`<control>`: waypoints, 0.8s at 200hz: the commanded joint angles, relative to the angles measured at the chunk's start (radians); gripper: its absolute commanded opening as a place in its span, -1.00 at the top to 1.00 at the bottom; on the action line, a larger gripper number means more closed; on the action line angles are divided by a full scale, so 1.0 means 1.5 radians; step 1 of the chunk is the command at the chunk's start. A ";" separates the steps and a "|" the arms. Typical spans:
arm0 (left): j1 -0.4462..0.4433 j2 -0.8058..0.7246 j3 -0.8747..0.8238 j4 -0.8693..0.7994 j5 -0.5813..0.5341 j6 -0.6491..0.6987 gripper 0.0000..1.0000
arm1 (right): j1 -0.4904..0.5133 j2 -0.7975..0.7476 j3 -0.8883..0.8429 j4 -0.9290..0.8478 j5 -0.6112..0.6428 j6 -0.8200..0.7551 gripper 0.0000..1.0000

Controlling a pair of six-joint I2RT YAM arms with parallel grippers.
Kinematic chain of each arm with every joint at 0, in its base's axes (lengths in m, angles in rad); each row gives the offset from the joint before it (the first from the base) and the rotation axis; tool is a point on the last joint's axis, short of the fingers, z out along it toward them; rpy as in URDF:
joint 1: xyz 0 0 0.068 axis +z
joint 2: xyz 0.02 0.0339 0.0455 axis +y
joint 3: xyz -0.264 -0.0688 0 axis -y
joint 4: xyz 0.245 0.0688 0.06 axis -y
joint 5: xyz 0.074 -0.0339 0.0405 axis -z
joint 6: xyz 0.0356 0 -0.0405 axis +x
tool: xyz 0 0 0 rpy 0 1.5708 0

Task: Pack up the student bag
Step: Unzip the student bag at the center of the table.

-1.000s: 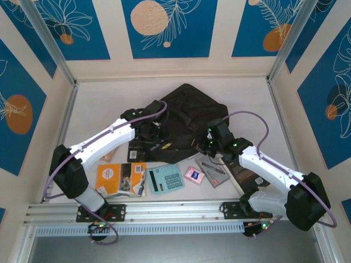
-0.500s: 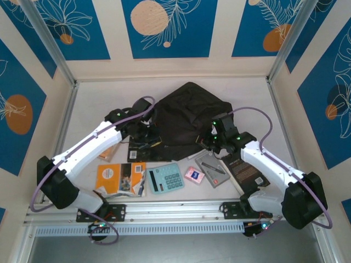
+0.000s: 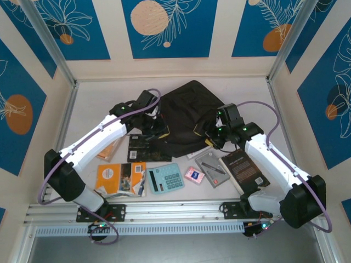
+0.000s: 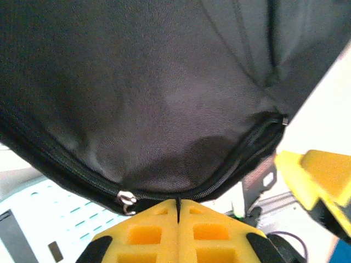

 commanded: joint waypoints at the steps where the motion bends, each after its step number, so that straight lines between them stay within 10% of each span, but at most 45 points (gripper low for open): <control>1: -0.022 0.014 0.062 0.043 0.066 0.023 1.00 | -0.005 -0.013 0.007 -0.093 -0.037 0.093 -0.38; 117: -0.087 0.054 0.160 0.029 0.114 0.074 1.00 | 0.011 -0.028 -0.021 0.045 -0.083 0.204 -0.34; 160: -0.087 0.040 0.149 0.011 0.097 0.092 1.00 | 0.010 -0.006 -0.004 -0.002 -0.052 0.174 0.34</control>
